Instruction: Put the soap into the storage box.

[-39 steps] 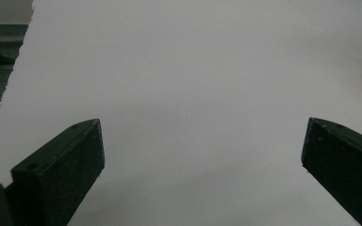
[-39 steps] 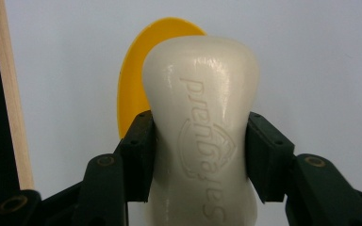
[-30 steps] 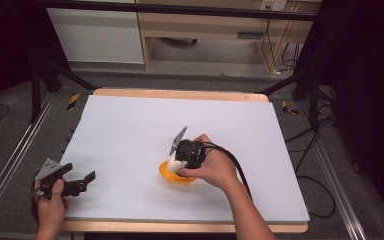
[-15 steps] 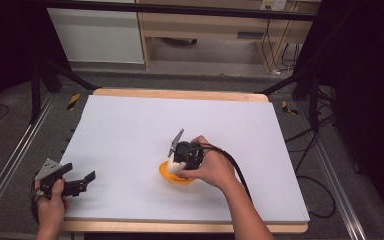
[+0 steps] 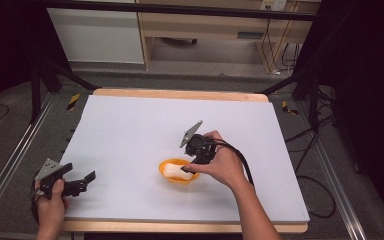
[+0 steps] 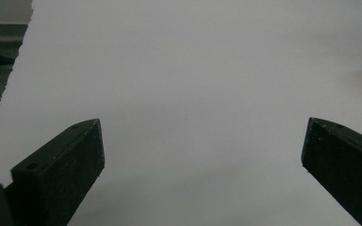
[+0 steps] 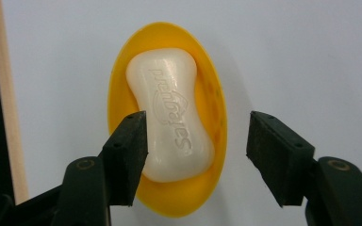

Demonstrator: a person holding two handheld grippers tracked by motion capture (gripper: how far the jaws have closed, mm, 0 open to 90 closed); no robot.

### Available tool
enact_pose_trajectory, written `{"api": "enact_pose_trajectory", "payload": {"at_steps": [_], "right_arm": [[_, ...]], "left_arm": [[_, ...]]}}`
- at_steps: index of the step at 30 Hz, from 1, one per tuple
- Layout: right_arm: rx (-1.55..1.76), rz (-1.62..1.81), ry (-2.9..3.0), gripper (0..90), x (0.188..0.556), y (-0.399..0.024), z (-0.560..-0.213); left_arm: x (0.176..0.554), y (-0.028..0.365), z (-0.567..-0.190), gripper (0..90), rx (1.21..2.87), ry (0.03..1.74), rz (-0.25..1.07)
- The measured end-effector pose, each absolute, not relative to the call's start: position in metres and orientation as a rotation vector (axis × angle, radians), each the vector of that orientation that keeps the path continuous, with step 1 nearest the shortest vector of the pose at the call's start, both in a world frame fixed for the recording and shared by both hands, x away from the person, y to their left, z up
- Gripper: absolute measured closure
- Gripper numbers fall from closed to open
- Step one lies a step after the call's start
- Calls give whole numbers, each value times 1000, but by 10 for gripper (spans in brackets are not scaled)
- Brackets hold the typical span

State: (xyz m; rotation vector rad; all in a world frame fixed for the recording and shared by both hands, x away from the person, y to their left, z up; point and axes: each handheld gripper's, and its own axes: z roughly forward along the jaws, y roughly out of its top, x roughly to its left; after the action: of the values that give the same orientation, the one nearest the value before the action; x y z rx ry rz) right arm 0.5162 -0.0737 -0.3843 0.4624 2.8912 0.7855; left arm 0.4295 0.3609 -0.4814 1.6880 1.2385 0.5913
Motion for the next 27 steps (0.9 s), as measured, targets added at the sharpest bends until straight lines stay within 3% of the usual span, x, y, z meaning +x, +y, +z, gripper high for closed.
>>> {"api": "enact_pose_trajectory", "payload": {"at_steps": [6,11,17,27], "right_arm": [[549,840,2836,384,518,-94,-383],[614,912,2812,441,520,-112,-387],[774,936,2691,397,521,-134,-391],[910,916,2614,128,520,-161,-397]], "left_arm": [[430,361,-481,0,1688,1239,591],[429,361,-481,0,1687,1239,591],[429,361,-481,0,1687,1239,593],[429,361,-481,0,1687,1239,593]]}}
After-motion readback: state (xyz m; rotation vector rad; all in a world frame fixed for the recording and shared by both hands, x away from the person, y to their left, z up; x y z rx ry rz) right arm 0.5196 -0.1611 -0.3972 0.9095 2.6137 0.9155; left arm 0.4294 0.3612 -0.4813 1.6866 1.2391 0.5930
